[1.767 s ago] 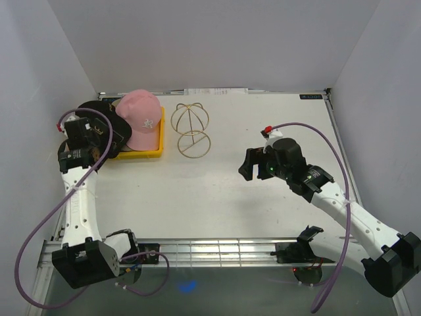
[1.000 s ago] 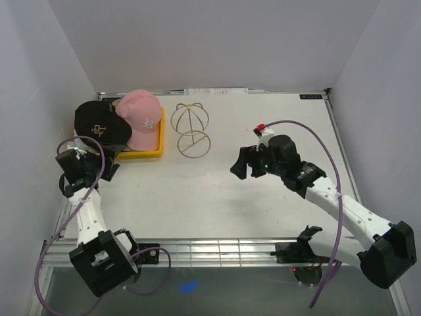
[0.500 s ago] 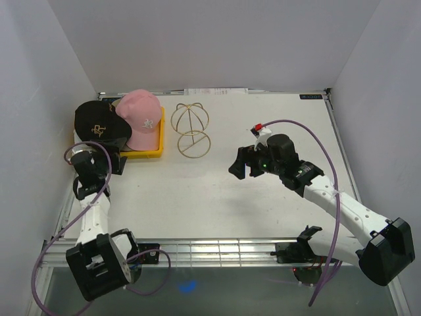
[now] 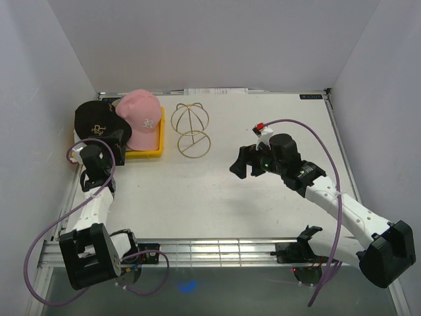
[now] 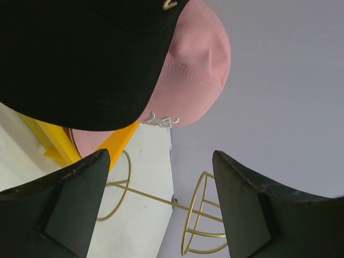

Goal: Stack the hats

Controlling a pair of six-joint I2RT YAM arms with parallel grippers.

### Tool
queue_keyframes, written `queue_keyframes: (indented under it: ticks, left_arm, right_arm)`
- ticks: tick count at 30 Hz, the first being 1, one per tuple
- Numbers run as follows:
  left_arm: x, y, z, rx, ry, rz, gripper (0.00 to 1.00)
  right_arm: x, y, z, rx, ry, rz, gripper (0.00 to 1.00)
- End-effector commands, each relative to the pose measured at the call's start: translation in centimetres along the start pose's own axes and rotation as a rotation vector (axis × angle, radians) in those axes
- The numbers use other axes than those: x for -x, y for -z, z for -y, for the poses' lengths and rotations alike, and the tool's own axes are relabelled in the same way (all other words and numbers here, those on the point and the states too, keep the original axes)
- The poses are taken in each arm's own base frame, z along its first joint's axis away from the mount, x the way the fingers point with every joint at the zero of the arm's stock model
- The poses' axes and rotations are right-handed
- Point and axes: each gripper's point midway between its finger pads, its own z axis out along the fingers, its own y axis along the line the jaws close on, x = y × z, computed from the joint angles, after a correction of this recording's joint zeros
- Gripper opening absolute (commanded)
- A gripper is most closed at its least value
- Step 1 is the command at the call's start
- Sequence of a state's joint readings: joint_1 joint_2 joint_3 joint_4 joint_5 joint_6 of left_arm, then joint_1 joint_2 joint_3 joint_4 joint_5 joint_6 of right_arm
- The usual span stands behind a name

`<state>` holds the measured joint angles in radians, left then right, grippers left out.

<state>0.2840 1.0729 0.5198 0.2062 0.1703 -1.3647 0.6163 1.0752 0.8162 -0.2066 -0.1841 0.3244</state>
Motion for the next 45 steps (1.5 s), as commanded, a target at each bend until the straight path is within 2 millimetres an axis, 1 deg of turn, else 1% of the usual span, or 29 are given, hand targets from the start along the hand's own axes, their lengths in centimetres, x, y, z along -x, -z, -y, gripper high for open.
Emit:
queue_keyframes:
  ticks: [1,2,3,5,6,10,14,19,22,23,25,26,27,32,36,39,42,45]
  left_arm:
    - [1.5,-0.6,1.8,-0.067,0.039,0.082,0.87]
    - [1.5,-0.8,1.8,-0.074,0.047,0.082,0.85]
    - [1.4,-1.2,1.2,-0.057,0.057,0.074,0.84]
    - [1.1,-1.6,1.0,-0.051,0.065,0.063,0.83]
    - [0.7,-1.8,0.7,-0.041,0.064,0.053,0.82]
    - [-0.1,-1.9,0.2,-0.031,0.061,0.047,0.82]
    - [-0.1,-2.0,-0.9,-0.01,0.07,0.06,0.82]
    - [0.3,-2.6,-1.4,0.004,0.075,0.084,0.82]
    - [0.7,-2.6,-1.3,-0.01,0.088,0.106,0.81]
    - [0.7,-2.7,-0.9,-0.026,0.087,0.107,0.81]
    - [1.4,-3.2,-1.2,-0.014,0.093,0.139,0.8]
    - [1.5,-3.4,-0.8,-0.025,0.092,0.144,0.79]
    - [1.5,-3.7,-1.1,-0.016,0.096,0.144,0.78]
    - [2.0,-4.3,-1.1,-0.017,0.098,0.161,0.73]
    - [2.1,-4.4,-1.7,-0.003,0.106,0.175,0.71]
    - [2.4,-4.1,-1.4,-0.014,0.097,0.19,0.7]
    - [2.8,-3.8,-0.9,-0.027,0.085,0.209,0.66]
    - [3.1,-3.7,-0.7,-0.035,0.077,0.218,0.56]
  right_arm:
    - [1.6,0.5,-0.6,0.026,0.04,0.057,0.89]
    - [1.6,0.5,-0.6,0.026,0.041,0.059,0.89]
    - [1.7,0.6,-0.6,0.029,0.041,0.062,0.89]
    - [1.6,0.6,-0.6,0.03,0.041,0.059,0.89]
    - [1.5,0.6,-0.6,0.031,0.04,0.057,0.89]
    - [1.5,0.6,-0.6,0.031,0.038,0.057,0.89]
    - [1.4,0.6,-0.6,0.032,0.036,0.055,0.9]
    - [1.0,0.6,-0.4,0.03,0.036,0.047,0.89]
    - [1.0,0.7,-0.4,0.03,0.038,0.052,0.89]
    - [0.9,0.8,-0.4,0.032,0.038,0.05,0.89]
    - [0.9,0.8,-0.4,0.031,0.039,0.052,0.89]
    - [0.8,0.8,-0.4,0.032,0.038,0.048,0.89]
    - [0.8,0.8,-0.4,0.032,0.039,0.05,0.89]
    - [0.4,0.8,-0.3,0.031,0.036,0.041,0.89]
    - [0.3,0.8,-0.2,0.03,0.038,0.037,0.89]
    - [0.3,0.8,-0.3,0.036,0.038,0.035,0.89]
    - [0.3,0.8,-0.3,0.035,0.039,0.033,0.89]
    - [0.2,0.8,-0.3,0.037,0.04,0.033,0.89]
